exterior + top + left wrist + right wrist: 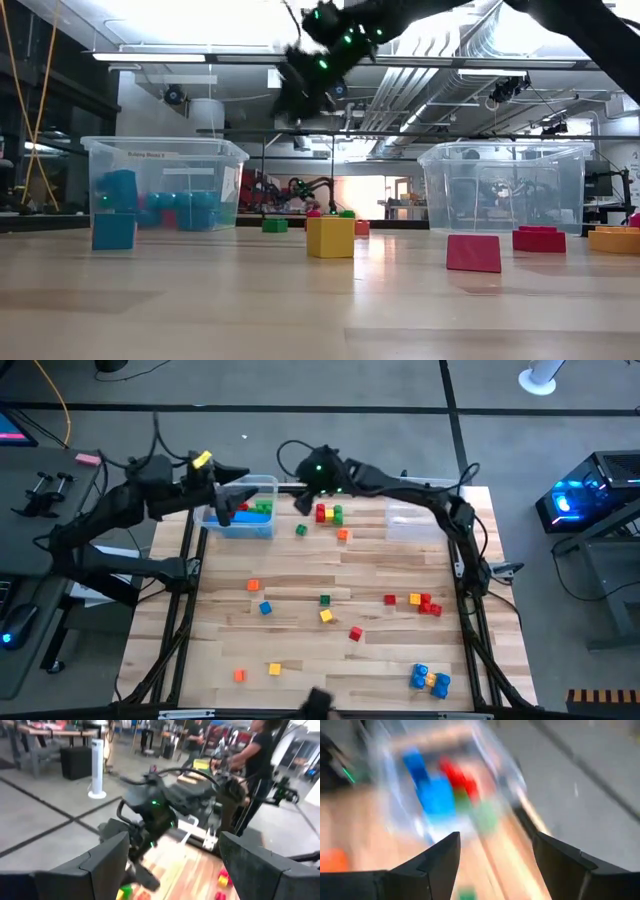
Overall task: Sort blocks by size
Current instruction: Put the large game piece into the left transparent bin
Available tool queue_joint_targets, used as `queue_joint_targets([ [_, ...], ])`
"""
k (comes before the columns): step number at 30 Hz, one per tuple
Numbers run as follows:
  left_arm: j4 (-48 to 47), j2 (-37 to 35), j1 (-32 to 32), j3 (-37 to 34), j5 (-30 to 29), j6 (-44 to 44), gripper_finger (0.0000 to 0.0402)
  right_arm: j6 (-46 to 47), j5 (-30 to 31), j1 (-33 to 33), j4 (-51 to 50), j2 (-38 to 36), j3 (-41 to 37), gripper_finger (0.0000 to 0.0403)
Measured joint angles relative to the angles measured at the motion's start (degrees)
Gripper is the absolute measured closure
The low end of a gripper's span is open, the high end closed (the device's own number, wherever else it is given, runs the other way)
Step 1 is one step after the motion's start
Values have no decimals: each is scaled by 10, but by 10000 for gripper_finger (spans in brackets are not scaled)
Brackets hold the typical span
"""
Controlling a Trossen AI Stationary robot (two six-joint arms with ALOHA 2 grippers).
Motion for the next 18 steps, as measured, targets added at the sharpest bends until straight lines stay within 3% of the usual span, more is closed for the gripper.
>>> queue_joint_targets([
  [4, -7, 20, 0, 0, -1, -1, 106, 28, 4, -47, -106, -3, -30, 159],
  [8, -18, 39, 0, 0, -1, -3, 106, 150, 31, -80, -156, -4, -94, 158],
  [15, -18, 64, 0, 0, 0, -4, 106, 264, 79, -77, -138, -2, -144, 158],
  [18, -18, 67, 0, 0, 0, -5, 106, 316, 63, -77, -137, 12, -144, 158],
])
